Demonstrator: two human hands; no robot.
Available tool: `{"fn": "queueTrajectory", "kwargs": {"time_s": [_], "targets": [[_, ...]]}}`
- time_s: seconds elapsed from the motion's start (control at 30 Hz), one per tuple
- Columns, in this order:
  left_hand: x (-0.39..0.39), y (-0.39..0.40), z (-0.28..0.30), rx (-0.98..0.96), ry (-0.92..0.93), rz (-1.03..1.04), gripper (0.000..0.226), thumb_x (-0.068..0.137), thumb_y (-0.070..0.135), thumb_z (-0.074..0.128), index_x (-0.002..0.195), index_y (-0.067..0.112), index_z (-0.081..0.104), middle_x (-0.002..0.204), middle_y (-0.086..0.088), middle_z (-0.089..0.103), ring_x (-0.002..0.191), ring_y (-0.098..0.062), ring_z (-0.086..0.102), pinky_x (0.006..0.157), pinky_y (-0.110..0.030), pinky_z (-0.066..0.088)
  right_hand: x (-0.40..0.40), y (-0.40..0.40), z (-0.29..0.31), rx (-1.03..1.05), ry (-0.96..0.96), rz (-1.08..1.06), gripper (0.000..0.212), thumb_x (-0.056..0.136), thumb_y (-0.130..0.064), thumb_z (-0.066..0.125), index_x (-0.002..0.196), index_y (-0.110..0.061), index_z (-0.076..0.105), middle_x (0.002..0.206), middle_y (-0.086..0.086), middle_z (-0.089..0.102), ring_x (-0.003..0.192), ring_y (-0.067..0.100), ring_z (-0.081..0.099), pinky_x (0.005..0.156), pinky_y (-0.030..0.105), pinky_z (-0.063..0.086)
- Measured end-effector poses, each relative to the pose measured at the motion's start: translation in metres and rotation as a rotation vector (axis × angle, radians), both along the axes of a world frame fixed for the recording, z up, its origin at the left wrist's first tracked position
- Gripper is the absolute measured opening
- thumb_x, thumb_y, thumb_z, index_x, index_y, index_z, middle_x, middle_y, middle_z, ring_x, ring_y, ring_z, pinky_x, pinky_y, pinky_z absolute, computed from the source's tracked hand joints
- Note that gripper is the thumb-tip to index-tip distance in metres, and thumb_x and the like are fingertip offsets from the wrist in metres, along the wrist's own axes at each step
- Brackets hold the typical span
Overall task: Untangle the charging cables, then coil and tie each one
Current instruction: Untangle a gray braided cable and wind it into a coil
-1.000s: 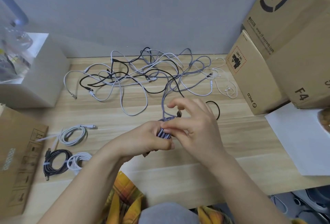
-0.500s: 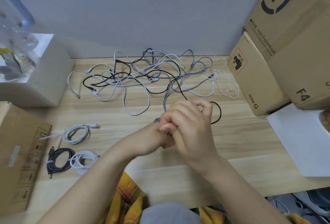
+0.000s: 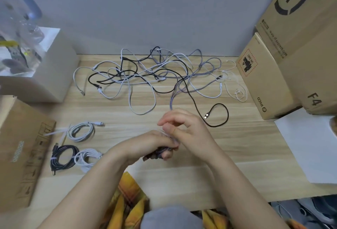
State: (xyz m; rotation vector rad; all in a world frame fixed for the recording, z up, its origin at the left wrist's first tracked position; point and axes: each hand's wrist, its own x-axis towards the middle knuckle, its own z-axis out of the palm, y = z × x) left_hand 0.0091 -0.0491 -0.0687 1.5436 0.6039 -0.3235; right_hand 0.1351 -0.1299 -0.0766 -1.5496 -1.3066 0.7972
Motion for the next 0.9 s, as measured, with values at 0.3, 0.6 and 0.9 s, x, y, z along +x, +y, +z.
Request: {"fn": "queueTrajectory", "kwargs": {"time_s": [0.3,0.6,0.9], "targets": [[-0.028,0.027,-0.02,-0.088,0.02,-0.053,0.021,0.048,0.028,0.063,0.065,0.017,0.057,0.067,-0.013,0.054,0.057,-0.012,0.049,0.047,-0.018,0.03,0.0,0.003,-0.021,-0.079,-0.089,0.319,0.058,0.068,-0.002,0.075,0.123,-0.015,0.062,0.103,-0.01,0.057,0.097,0.0,0.054,0.085,0.012,0.04],[-0.063,0.055,-0.037,0.08,0.114,0.231,0.022,0.061,0.032,0.07,0.077,0.019,0.065,0.06,0.008,0.051,0.055,-0.007,0.042,0.05,-0.017,0.03,-0.035,0.035,-0.043,-0.23,-0.214,0.199,0.039,0.081,-0.008,0.064,0.119,-0.013,0.061,0.104,-0.006,0.052,0.089,-0.003,0.047,0.077,0.004,0.032],[-0.094,0.1,-0.093,0.653,0.292,0.337,0.033,0.084,0.035,0.066,0.112,0.022,0.057,0.104,0.002,0.062,0.094,-0.018,0.057,0.082,-0.033,0.045,-0.076,0.112,-0.104,-0.597,0.137,0.01,0.028,0.085,-0.007,0.064,0.112,-0.002,0.061,0.077,-0.005,0.053,0.074,0.011,0.05,0.071,0.023,0.041]]}}
